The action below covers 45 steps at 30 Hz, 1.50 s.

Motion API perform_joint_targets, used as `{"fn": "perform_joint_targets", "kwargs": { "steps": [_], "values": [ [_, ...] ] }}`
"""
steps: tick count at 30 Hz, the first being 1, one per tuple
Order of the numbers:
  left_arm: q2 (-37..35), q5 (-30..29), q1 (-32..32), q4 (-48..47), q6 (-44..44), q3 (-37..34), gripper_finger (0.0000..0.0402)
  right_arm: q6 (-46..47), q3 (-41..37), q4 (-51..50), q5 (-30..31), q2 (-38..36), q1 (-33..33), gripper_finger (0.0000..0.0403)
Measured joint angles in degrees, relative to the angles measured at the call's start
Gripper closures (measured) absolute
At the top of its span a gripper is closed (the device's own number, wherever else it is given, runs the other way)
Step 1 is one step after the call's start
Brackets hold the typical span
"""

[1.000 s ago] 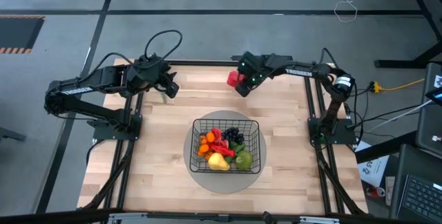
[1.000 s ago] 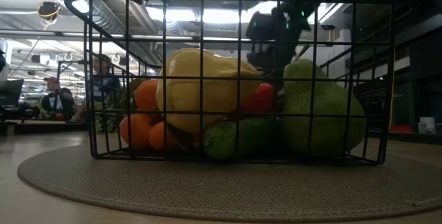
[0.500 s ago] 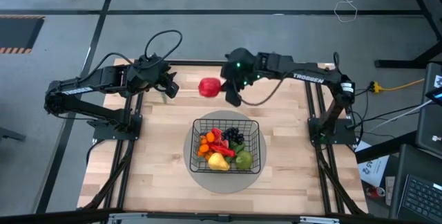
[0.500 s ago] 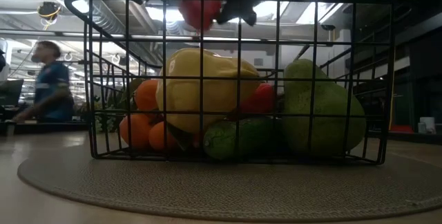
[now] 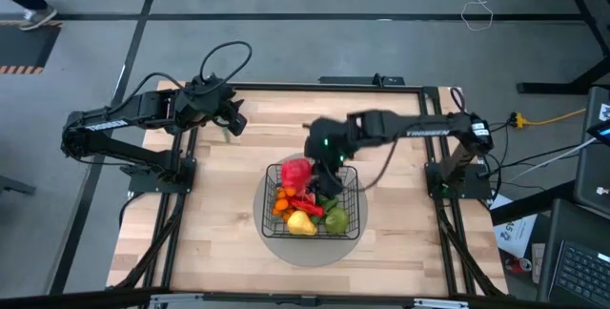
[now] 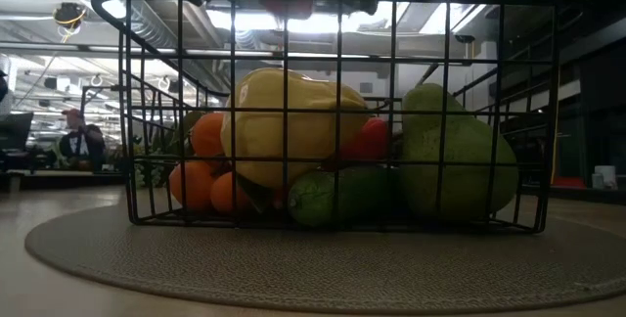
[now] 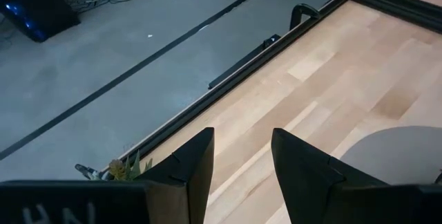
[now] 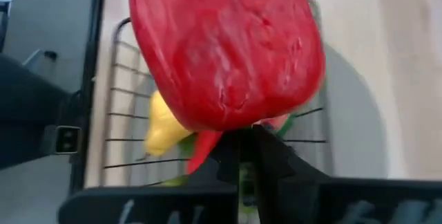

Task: Build produce basket
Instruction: Put the red bell pepper into the black wire basket, then return to Home Position

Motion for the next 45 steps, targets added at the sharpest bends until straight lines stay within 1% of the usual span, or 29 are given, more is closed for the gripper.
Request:
{"fn": "perform_joint_targets", "kwargs": {
  "steps": [2, 5, 9, 14, 17, 19, 23, 27, 34, 40, 45],
  "values": [
    [0.00, 0.00, 0.00, 0.00, 1.51, 0.00, 0.0260, 3.21, 0.00, 0.05, 1.77, 0.00, 2.66, 0.0396],
    [0.00, 0.00, 0.00, -0.20, 4.47, 0.00, 0.0260, 8.15, 0.00, 0.08, 6.92, 0.02, 6.76, 0.0393],
    [0.00, 0.20, 0.02, -0.20, 3.69, 0.00, 0.0260, 17.91, 0.00, 0.18, 16.21, 0.02, 12.02, 0.0397],
    [0.00, 5.30, -0.02, -0.20, 2.60, 0.00, 0.0260, 30.30, 0.00, 0.16, 27.67, 0.02, 16.49, 0.0397],
    [0.00, 7.66, -0.02, -0.20, 2.71, 0.00, 0.0260, 37.08, 0.00, -0.77, 31.33, 0.02, 18.08, 0.0397],
    [0.00, 7.77, -0.02, -0.20, 2.71, -0.02, 0.0260, 40.72, 0.00, -3.91, 31.25, 0.02, 18.80, 0.0397],
    [0.00, 8.27, -0.04, -0.21, 2.25, -0.02, 0.0260, 46.87, 0.00, -12.32, 26.77, 0.02, 19.10, 0.0397],
    [0.00, 10.58, -0.21, -0.22, 0.13, -0.02, 0.0260, 50.48, 0.00, -17.12, 27.42, 0.02, 19.10, 0.0389],
    [0.39, 10.71, -1.78, -0.22, -0.41, -0.02, 0.0260, 57.13, 0.00, -18.40, 23.71, 0.02, 19.19, 0.0346],
    [0.62, 10.69, -3.14, -0.31, -1.27, -0.13, 0.0260, 57.04, 0.00, -21.71, 20.24, 0.02, 19.97, 0.0311],
    [0.68, 10.71, -4.40, -0.37, -2.27, -0.13, 0.0260, 57.17, 0.00, -22.06, 20.12, 0.02, 20.65, 0.0270]
  ]
}}
